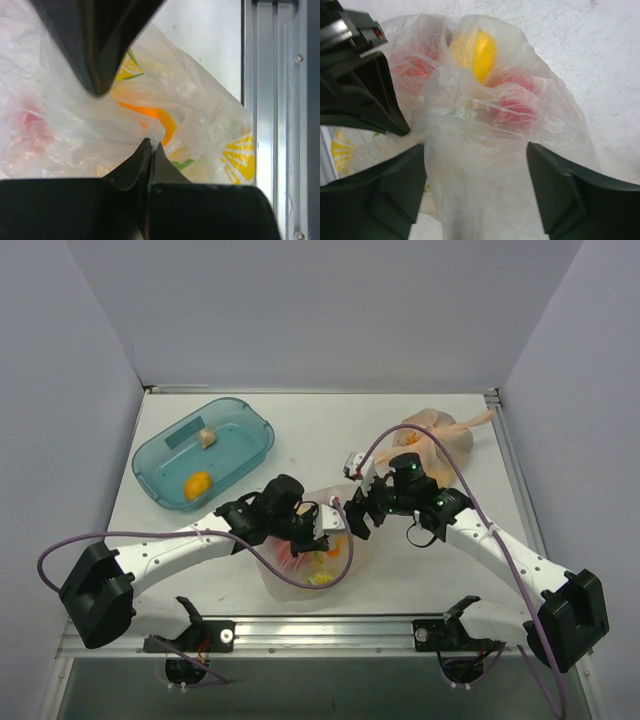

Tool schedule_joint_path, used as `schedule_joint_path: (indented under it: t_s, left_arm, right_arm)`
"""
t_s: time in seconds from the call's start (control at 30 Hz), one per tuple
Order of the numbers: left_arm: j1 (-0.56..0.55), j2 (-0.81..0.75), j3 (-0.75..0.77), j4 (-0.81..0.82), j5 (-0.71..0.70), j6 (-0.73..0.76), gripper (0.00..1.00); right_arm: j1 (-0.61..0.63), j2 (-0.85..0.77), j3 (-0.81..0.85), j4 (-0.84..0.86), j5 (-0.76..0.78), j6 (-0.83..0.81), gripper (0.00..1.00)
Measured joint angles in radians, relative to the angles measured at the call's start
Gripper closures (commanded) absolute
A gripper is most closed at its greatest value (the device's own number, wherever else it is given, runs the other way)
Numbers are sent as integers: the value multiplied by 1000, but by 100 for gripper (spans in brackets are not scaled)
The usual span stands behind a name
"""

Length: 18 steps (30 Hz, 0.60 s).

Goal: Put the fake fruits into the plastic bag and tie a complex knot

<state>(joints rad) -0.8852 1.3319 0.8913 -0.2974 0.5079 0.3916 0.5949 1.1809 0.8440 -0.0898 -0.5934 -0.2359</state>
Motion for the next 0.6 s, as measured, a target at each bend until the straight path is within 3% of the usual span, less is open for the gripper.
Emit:
schedule_joint_path:
  t_s: [0.2, 0.37, 0.6]
  left_arm:
    - [31, -56, -28, -36, 98, 76, 100]
    - [60, -59, -27, -69, 197, 109, 100]
    - [163, -59, -24, -96, 348, 106, 100]
  right_arm:
    - [-6, 5, 11, -32, -15, -304, 10]
    - [-6, 69, 76, -54, -114, -534, 9]
    - [6, 193, 163, -111, -226, -727, 18]
